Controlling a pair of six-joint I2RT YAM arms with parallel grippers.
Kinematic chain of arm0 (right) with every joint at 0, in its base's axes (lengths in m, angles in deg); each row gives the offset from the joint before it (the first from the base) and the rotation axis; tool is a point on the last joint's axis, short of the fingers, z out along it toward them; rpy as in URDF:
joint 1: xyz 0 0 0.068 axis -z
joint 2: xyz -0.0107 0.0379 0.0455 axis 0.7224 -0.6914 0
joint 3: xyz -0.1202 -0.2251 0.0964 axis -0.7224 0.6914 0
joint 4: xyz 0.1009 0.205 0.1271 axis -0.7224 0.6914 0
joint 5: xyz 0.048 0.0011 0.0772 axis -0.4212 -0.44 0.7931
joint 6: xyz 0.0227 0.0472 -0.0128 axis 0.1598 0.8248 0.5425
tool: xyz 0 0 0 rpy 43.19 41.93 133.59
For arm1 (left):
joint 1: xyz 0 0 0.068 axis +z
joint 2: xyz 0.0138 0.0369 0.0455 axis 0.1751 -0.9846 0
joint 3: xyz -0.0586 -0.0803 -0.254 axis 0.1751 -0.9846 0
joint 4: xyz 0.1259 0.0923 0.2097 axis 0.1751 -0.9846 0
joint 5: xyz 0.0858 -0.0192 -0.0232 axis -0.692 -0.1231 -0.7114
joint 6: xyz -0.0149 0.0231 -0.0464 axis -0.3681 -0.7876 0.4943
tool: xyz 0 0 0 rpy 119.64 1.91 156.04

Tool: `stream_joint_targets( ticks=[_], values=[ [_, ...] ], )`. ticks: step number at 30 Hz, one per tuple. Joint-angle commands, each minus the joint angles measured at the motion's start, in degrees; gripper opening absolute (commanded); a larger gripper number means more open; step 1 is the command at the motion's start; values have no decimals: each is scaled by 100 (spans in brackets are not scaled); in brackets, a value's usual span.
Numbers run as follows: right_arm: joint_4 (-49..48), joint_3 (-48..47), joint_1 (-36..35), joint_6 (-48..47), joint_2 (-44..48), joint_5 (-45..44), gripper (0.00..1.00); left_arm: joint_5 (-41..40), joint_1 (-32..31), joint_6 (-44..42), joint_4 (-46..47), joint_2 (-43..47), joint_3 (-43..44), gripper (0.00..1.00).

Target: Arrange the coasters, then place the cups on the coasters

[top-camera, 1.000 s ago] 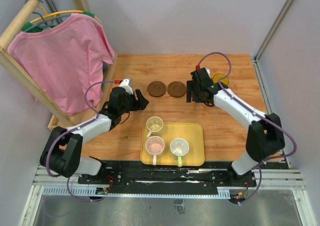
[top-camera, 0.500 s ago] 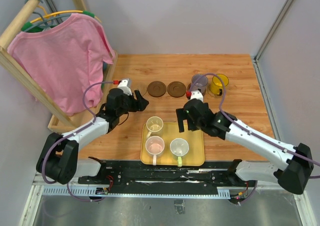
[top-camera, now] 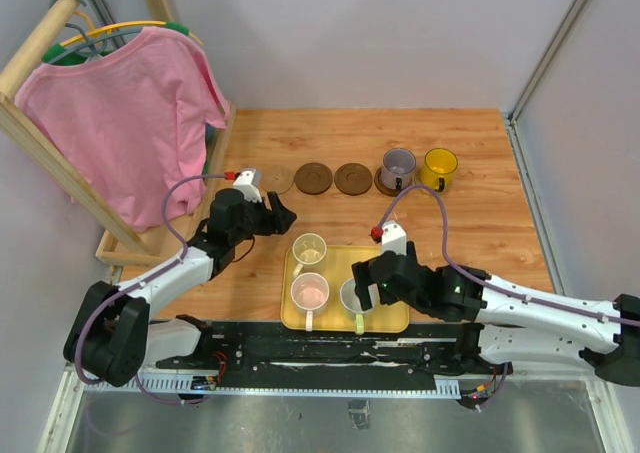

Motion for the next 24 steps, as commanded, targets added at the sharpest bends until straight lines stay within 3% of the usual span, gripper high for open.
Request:
stream_joint_targets(
  ticks=[1,11,24],
  values=[
    [335,-43,-735,535,-48,-775,98,-22,-199,-11,-23,219,-35,71],
    [968,-411,-1879,1517,-696,-1395,98,-44,-444,25,-76,148,6,71],
    [2288,-375,-2174,3278,-1580,-1370,98,13,-589,84,-30,260,-181,71]
  ],
)
